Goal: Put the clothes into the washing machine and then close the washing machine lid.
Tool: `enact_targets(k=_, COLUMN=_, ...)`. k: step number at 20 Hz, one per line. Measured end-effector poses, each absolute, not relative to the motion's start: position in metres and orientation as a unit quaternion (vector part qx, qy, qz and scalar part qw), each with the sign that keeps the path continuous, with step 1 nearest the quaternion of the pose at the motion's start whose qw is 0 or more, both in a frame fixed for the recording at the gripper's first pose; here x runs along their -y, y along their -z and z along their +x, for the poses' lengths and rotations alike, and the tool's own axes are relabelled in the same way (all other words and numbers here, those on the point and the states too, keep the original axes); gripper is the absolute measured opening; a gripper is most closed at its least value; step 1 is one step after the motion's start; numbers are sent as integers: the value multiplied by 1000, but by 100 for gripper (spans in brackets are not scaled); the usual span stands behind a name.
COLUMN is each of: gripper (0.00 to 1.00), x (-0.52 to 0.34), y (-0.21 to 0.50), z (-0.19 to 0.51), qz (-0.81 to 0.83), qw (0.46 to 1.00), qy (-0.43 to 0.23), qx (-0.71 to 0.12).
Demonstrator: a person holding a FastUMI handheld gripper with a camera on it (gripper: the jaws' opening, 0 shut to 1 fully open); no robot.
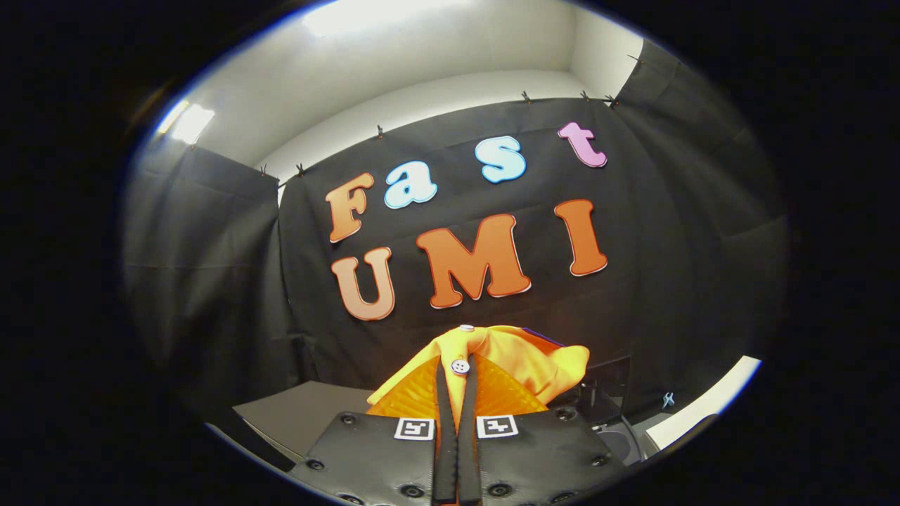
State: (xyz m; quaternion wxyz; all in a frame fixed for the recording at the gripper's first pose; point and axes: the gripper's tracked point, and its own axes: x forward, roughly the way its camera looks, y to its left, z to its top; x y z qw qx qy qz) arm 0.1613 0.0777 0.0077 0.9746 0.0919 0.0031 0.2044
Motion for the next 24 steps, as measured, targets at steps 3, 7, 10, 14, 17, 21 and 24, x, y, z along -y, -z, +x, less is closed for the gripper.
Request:
enact_targets(k=3, gripper=8, x=-50, y=25, z=179, qz=87, qw=976, qy=-197, qx=-35)
enact_targets(k=7, gripper=9, x=-34, y=71, z=197, qz=84, qw=977, qy=-185, qx=-68)
enact_targets(k=10, gripper=8, x=-31, y=112, z=211, qz=82, qw=975, qy=-179, qx=-100)
enact_targets(k=14, gripper=8, x=-30, y=166, z=228, qz=87, qw=971, qy=-174, qx=-140)
enact_targets(k=17, gripper=9, x=-37, y=211, z=260, qz=76, qw=965, qy=-175, qx=-179)
enact_targets(k=21, gripper=9, x=-46, y=261, z=289, qz=76, qw=956, qy=-175, qx=-223)
enact_targets(k=24, gripper=9, x=-48, y=293, z=289, qz=56, qw=949, qy=-171, qx=-257)
